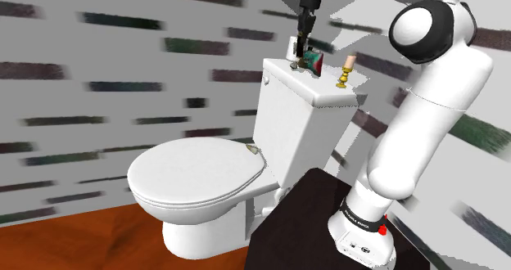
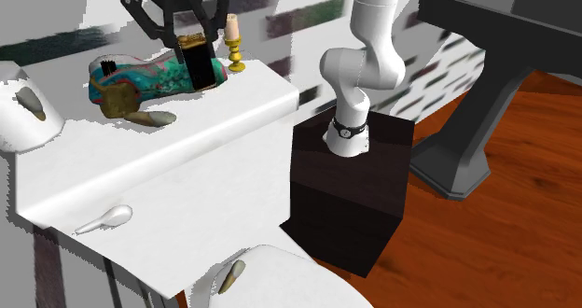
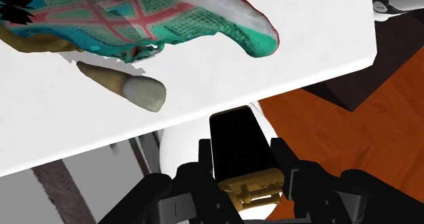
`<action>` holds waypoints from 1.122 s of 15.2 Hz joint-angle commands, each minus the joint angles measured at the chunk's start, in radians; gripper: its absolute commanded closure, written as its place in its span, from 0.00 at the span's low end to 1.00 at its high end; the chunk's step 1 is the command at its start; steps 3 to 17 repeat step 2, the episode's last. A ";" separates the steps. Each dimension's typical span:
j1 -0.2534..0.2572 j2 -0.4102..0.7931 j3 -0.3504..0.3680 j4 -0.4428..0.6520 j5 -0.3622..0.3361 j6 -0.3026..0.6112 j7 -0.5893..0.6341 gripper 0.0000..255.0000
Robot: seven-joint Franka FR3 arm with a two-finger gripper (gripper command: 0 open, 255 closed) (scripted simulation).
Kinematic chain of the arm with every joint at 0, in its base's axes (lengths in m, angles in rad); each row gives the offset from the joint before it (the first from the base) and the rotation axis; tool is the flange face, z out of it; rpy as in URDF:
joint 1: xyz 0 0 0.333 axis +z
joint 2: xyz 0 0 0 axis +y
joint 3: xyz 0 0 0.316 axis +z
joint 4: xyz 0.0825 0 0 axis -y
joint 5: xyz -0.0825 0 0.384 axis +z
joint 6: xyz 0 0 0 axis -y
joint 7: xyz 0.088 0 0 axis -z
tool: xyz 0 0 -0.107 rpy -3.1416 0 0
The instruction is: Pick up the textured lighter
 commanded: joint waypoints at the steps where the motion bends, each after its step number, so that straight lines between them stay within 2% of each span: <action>1: -0.003 0.017 -0.004 0.033 0.008 -0.019 -0.005 1.00; 17: -0.003 0.017 -0.004 0.033 0.008 -0.019 -0.005 1.00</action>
